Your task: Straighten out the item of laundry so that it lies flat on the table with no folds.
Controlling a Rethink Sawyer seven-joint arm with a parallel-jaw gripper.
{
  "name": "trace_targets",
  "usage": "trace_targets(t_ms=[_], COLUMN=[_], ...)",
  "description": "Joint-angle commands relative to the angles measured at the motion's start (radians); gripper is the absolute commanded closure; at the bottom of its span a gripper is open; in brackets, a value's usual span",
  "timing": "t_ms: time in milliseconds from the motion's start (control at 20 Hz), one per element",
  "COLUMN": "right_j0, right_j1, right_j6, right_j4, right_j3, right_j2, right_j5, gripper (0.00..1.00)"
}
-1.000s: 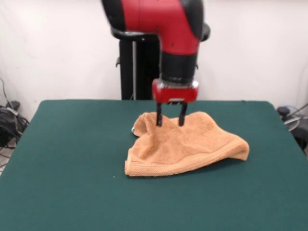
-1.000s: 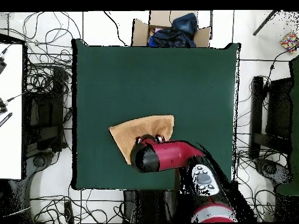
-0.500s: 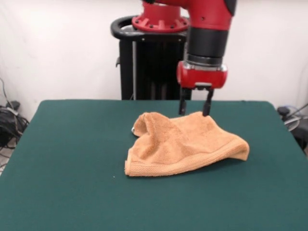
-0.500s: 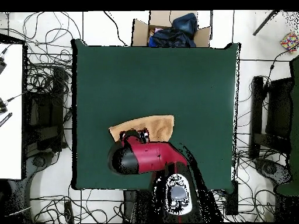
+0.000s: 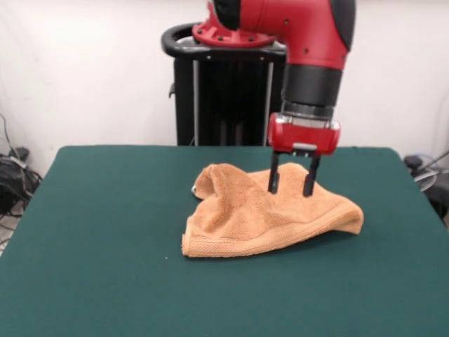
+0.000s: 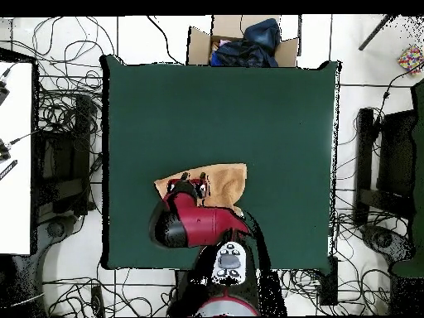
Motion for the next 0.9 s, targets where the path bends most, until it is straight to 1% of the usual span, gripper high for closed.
trace_targets(t_ms=[50, 200, 500, 900], right_j0=[0.050, 0.043, 0.009, -0.105], right_j1=[0.163, 0.182, 0.203, 0.234], right_j6=[0.216, 0.207, 0.200, 0.166], right_j4=[0.130, 0.143, 0.131, 0.045], right_j3=[-0.056, -0.047, -0.046, -0.104], right_j2=[-0.119, -0.115, -0.085, 0.003], right_j5=[-0.083, -0.120, -0.177, -0.219], gripper=[0.00, 0.00, 0.00, 0.00])
